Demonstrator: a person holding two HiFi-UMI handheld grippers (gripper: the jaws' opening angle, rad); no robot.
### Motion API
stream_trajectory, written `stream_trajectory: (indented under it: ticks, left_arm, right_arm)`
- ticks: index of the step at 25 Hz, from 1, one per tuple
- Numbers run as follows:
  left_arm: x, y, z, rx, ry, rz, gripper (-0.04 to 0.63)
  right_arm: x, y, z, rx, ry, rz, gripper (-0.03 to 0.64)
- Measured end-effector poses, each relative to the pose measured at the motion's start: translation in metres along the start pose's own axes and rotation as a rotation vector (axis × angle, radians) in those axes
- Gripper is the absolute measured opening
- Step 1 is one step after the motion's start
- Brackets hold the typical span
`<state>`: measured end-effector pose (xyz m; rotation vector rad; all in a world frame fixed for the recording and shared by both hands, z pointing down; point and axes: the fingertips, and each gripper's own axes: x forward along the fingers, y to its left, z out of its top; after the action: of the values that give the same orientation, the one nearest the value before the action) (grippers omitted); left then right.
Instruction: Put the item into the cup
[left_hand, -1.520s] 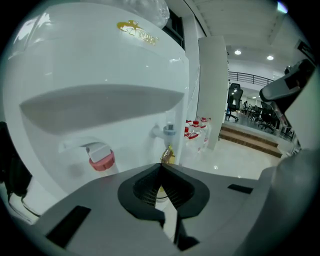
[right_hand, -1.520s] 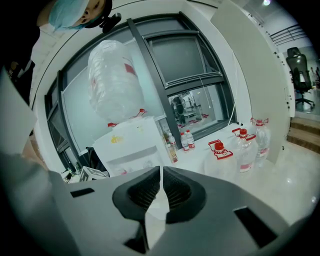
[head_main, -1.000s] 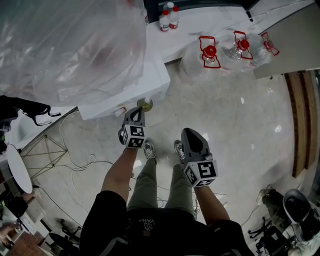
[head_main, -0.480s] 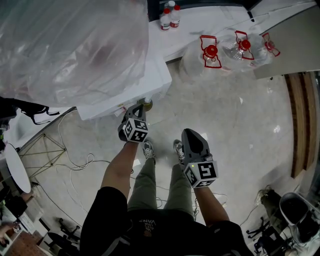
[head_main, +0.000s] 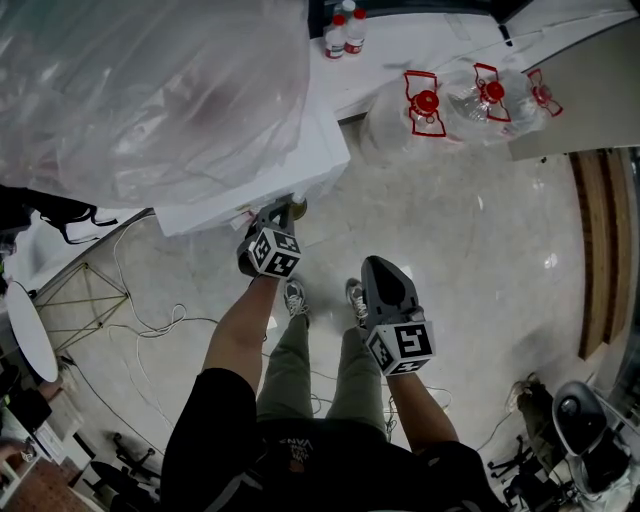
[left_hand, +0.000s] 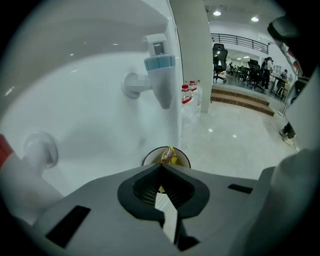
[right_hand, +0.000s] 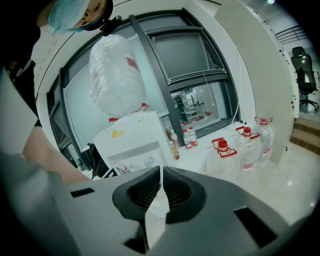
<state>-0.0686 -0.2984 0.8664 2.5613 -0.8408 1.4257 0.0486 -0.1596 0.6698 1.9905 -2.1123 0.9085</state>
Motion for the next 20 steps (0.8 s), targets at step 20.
stream_trajectory:
  ticks: [20]
  left_arm:
    - [-0.055, -0.003, 0.044, -0.148, -0.227, 0.005, 0.021]
  right_arm:
    - [-0.005, 0.022, 0.027, -0.042, -0.015, 0.074, 0.048]
